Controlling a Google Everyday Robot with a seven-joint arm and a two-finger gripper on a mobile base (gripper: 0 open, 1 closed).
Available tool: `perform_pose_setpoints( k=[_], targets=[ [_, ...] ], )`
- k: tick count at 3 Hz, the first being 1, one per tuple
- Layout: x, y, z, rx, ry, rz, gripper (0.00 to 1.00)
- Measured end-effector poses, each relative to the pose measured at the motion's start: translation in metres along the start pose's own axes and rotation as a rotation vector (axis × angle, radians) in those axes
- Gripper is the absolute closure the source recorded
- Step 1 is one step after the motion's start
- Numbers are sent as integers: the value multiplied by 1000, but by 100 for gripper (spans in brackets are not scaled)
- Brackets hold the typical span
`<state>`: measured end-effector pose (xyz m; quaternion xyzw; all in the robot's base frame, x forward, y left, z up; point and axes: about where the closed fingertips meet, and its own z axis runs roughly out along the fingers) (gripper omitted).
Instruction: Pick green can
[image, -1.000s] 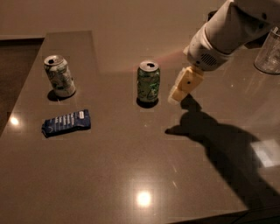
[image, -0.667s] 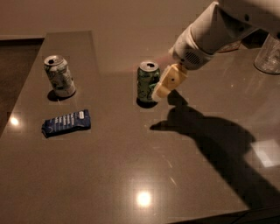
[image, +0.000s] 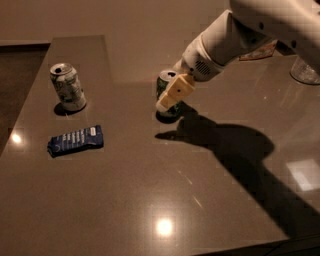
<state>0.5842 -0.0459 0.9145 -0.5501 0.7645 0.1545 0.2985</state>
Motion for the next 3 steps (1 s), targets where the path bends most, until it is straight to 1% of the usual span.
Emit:
perform_pose_setpoints(
  k=[1,2,3],
  targets=[
    [-7,-2,13,-37,-25,3,41],
    [-20,-3,11,-64,-48,-8,63],
    [-50,5,-18,-76,-89,-54,87]
  ],
)
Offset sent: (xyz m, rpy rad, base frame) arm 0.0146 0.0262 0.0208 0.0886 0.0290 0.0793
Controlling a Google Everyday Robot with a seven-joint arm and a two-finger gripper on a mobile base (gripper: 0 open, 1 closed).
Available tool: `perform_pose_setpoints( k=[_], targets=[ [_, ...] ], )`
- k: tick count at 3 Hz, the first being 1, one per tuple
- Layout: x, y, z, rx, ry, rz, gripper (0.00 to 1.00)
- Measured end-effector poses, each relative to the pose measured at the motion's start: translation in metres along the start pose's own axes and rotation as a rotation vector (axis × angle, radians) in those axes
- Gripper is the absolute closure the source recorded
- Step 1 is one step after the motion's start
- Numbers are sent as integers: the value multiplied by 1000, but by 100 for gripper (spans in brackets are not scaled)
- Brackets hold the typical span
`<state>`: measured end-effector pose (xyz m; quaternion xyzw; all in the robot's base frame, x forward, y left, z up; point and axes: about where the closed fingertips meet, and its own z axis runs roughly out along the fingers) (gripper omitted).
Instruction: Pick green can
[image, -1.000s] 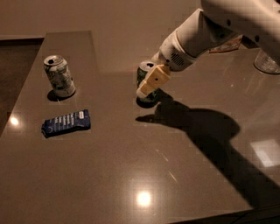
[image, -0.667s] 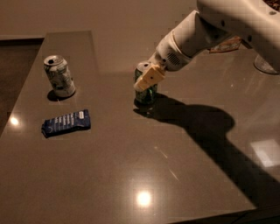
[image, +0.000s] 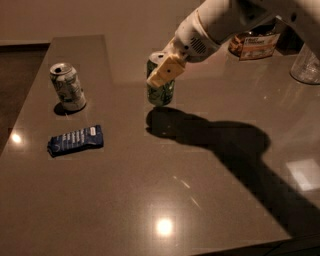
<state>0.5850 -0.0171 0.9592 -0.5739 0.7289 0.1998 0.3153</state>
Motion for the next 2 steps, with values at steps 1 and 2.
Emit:
perform_pose_setpoints(
  k=[1,2],
  targets=[
    [-33,15,-30,-10,-21,-58,100],
    [-39,18,-36,-12,-24,-70,100]
  ],
)
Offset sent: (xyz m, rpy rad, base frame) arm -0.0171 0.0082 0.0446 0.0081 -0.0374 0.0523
